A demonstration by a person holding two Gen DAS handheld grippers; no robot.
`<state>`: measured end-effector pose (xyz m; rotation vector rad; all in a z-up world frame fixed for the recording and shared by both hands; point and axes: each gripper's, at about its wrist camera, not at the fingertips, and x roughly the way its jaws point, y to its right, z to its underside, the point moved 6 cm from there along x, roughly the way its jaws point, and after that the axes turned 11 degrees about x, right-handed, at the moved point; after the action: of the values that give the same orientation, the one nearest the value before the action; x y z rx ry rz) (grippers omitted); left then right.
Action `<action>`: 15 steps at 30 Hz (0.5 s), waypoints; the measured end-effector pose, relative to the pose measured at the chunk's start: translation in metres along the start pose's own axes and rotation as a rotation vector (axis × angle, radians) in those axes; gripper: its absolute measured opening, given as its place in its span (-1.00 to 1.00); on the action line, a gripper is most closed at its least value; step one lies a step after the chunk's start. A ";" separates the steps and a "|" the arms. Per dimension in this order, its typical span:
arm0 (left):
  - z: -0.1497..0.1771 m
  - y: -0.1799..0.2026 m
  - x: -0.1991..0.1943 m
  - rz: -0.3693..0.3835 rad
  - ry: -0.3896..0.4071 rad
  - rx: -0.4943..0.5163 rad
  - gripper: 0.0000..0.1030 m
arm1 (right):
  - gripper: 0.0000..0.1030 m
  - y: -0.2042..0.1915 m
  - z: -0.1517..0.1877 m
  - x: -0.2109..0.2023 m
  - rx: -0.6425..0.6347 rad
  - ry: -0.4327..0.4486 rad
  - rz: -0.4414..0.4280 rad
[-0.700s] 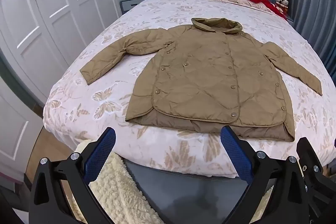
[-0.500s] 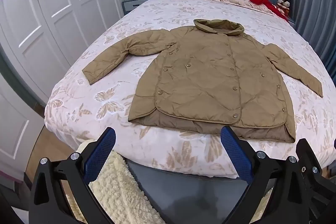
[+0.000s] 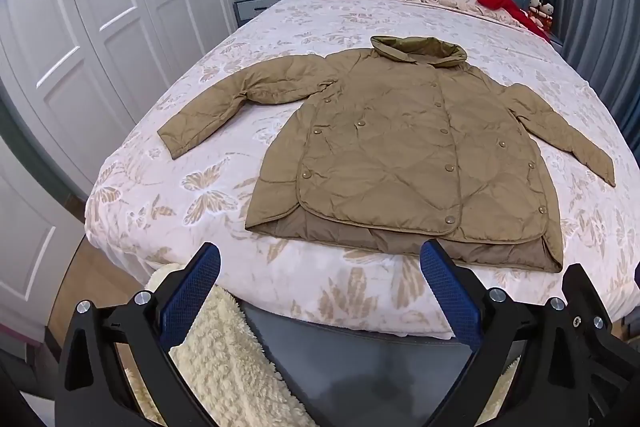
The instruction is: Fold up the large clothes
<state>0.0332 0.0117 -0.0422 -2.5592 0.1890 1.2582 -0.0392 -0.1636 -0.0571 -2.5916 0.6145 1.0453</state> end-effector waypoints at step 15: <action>0.001 -0.001 -0.001 -0.001 -0.002 0.001 0.90 | 0.91 -0.001 0.000 0.000 0.003 -0.002 -0.003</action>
<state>0.0325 0.0129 -0.0419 -2.5569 0.1878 1.2594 -0.0386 -0.1627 -0.0572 -2.5881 0.6113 1.0455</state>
